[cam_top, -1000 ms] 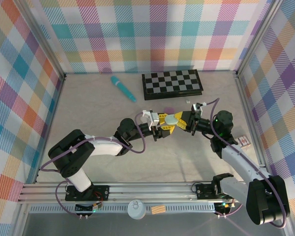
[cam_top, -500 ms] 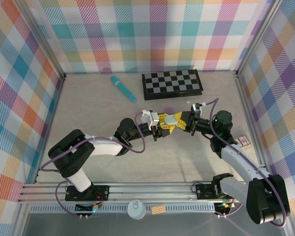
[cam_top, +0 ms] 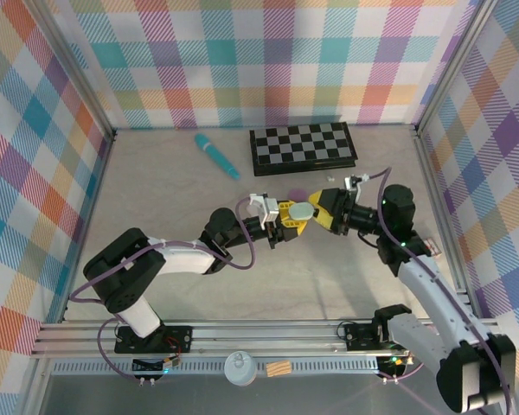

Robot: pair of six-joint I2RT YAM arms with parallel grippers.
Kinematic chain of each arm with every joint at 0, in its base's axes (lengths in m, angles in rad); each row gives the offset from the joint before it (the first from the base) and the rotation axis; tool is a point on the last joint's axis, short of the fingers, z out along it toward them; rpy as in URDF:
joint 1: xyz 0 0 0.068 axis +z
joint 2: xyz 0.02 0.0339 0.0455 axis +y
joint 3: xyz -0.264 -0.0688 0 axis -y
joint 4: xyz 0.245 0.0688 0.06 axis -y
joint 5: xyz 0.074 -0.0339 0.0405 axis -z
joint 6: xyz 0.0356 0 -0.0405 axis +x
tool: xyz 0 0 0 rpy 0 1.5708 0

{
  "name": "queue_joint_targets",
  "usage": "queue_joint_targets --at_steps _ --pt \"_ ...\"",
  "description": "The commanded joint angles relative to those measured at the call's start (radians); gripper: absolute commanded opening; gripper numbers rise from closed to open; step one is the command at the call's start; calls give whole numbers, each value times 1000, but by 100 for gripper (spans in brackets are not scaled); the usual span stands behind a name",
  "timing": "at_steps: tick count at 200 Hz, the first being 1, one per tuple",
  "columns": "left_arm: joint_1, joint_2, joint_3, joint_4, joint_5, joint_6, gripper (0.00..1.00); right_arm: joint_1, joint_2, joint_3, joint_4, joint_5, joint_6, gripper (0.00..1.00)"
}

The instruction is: Insert the wireless bluetooth earbuds into the charging case

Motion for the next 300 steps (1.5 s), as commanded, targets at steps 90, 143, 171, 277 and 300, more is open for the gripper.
queue_joint_targets --at_steps 90,143,171,277,300 --pt "94 -108 -79 67 128 -106 32 311 144 414 -704 429 -1225 92" --pt "95 -119 -89 69 133 -111 32 332 206 427 -663 535 -1217 91" --pt "94 -126 -97 71 144 -108 32 332 216 433 -636 561 -1172 89" --pt "95 -147 -110 67 170 -108 32 332 240 477 -611 614 -1136 85" --pt "94 -147 -111 68 170 -108 32 332 247 485 -601 603 -1133 85"
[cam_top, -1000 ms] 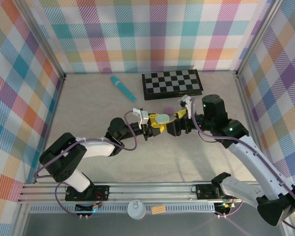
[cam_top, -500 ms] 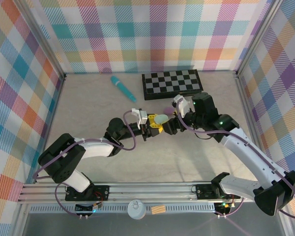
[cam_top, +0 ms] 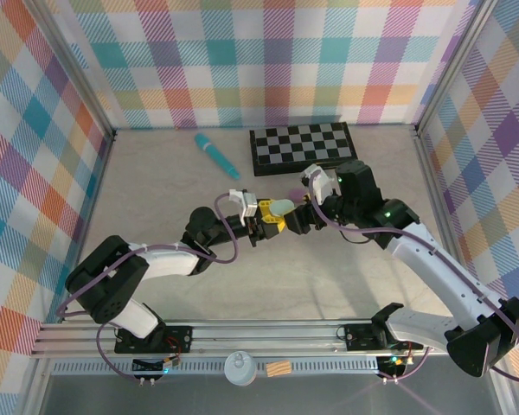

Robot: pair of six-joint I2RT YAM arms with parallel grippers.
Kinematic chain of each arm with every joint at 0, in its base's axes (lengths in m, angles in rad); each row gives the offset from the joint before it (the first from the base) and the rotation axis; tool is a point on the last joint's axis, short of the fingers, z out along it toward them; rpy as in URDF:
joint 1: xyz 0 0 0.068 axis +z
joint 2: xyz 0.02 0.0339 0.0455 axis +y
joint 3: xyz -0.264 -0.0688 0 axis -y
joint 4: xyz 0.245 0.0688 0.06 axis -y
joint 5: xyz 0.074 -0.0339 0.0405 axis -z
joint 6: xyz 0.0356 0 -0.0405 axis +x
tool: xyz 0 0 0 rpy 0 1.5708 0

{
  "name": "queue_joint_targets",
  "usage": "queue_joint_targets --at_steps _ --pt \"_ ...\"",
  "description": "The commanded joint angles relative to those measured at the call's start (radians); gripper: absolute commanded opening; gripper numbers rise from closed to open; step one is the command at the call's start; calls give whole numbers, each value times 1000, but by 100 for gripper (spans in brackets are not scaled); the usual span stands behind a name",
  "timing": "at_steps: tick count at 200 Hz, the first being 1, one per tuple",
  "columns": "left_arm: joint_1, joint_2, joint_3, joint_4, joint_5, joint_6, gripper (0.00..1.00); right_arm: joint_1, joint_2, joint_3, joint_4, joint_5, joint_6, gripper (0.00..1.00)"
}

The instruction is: Insert the wireless bluetooth earbuds into the charging case

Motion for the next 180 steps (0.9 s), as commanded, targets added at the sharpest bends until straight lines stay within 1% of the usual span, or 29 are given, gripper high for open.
queue_joint_targets --at_steps 1,57,146,160,180 --pt "-7 -41 -15 70 78 6 32 -8 16 47 58 55 19 85" --pt "-7 -34 -12 72 81 9 32 -8 21 60 59 33 15 85" --pt "-7 -42 -12 69 95 8 32 -10 71 117 26 68 33 84" --pt "-7 -42 -14 69 88 9 32 -8 66 124 12 32 25 85" --pt "-7 -41 -18 68 73 14 32 -11 25 92 49 -36 24 86"
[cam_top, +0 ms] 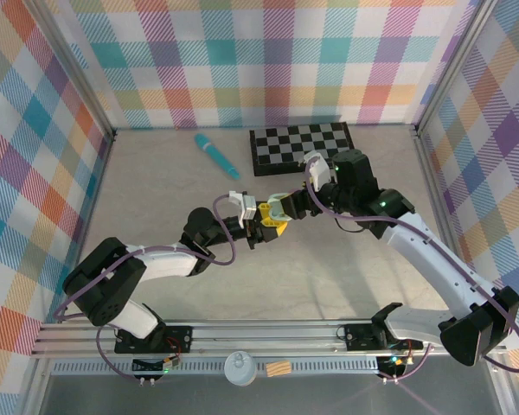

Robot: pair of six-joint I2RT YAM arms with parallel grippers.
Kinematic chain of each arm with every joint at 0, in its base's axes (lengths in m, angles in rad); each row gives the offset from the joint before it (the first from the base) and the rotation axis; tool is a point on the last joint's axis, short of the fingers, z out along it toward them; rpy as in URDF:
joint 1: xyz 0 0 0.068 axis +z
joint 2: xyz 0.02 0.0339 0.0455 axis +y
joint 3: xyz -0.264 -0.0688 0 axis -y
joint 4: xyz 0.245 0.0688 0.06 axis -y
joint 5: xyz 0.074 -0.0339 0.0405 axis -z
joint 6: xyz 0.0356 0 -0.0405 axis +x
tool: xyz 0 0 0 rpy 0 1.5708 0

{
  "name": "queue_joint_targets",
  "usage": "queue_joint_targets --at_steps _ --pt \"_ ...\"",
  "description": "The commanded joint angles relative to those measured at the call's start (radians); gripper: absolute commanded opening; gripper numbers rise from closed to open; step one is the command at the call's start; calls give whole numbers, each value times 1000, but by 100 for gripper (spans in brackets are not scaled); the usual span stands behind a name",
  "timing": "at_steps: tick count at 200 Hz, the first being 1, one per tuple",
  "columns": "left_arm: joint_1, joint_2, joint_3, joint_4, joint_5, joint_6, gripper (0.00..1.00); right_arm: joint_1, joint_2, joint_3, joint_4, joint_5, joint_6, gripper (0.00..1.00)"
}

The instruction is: Insert the wireless bluetooth earbuds into the charging case

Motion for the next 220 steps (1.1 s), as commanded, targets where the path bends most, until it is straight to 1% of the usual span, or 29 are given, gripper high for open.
queue_joint_targets --at_steps 1,20,31,50,63,73,90,114,129,150,171,192,208,220 --pt "-9 -25 -11 63 13 14 32 -3 -50 13 10 -85 -3 86" --pt "-3 -18 -12 62 8 14 32 -3 -96 -13 30 -158 -21 87" --pt "2 -19 -14 62 9 14 32 -7 -128 -34 55 -177 -10 88" --pt "13 -30 -24 61 7 16 32 -53 -190 -86 137 -219 58 88" --pt "24 -40 -37 58 4 16 32 -120 -229 -135 219 -230 147 88" --pt "31 -56 -50 50 1 15 32 -195 -245 -172 271 -217 228 87" --pt "36 -79 -62 20 -2 25 32 -313 -222 -217 295 -173 339 86" --pt "38 -96 -73 -4 -5 33 32 -390 -92 -225 236 -55 401 84" --pt "38 -97 -77 -3 -5 35 32 -405 20 -206 201 6 415 84" --pt "38 -95 -80 5 -10 33 32 -418 190 -151 167 61 432 82" --pt "39 -100 -85 8 -10 33 32 -416 360 -44 83 118 353 78" --pt "38 -106 -89 5 -10 33 32 -394 523 98 -44 266 229 75" --pt "38 -109 -91 -1 -10 33 32 -376 629 214 -124 355 146 71" --pt "38 -109 -90 -1 -10 33 32 -357 697 289 -152 435 94 62"
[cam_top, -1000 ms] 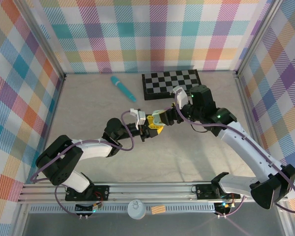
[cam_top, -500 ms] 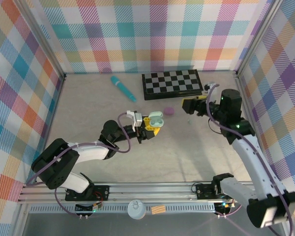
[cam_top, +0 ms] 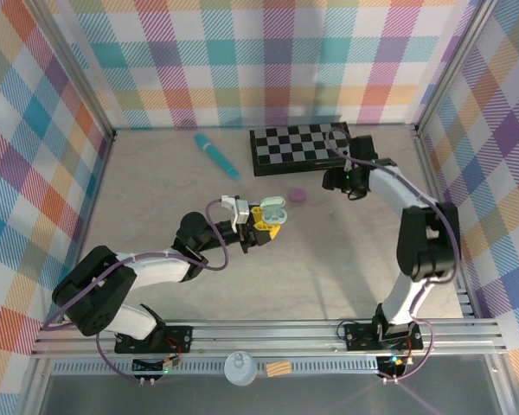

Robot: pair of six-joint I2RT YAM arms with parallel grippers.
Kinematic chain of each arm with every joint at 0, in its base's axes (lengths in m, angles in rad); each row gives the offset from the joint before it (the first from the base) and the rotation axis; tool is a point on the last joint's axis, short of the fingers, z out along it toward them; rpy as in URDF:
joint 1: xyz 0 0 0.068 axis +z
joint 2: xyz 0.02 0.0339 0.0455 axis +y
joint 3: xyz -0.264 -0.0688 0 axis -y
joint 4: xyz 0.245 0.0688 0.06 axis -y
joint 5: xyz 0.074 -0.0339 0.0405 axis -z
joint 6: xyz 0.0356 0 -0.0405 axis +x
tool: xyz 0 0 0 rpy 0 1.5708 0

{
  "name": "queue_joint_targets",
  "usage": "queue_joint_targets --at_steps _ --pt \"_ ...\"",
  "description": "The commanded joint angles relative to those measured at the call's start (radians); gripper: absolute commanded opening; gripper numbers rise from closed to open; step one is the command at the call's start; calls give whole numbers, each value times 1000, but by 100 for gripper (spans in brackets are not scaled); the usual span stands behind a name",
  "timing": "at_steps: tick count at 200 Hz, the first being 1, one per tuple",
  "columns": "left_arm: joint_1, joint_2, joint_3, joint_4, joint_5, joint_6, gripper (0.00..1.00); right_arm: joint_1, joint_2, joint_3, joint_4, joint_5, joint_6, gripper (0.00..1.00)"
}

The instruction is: Insert the wireless bluetooth earbuds into the charging case

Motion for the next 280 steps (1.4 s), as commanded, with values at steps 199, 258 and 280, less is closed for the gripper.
queue_joint_targets --at_steps 199,258,280 --pt "10 -22 -12 29 1 19 32 155 581 616 -225 534 -526 31" --pt "10 -18 -6 30 3 18 32 156 609 636 -241 564 -545 28" --pt "11 -19 -8 29 1 18 32 157 610 643 -249 560 -542 20"
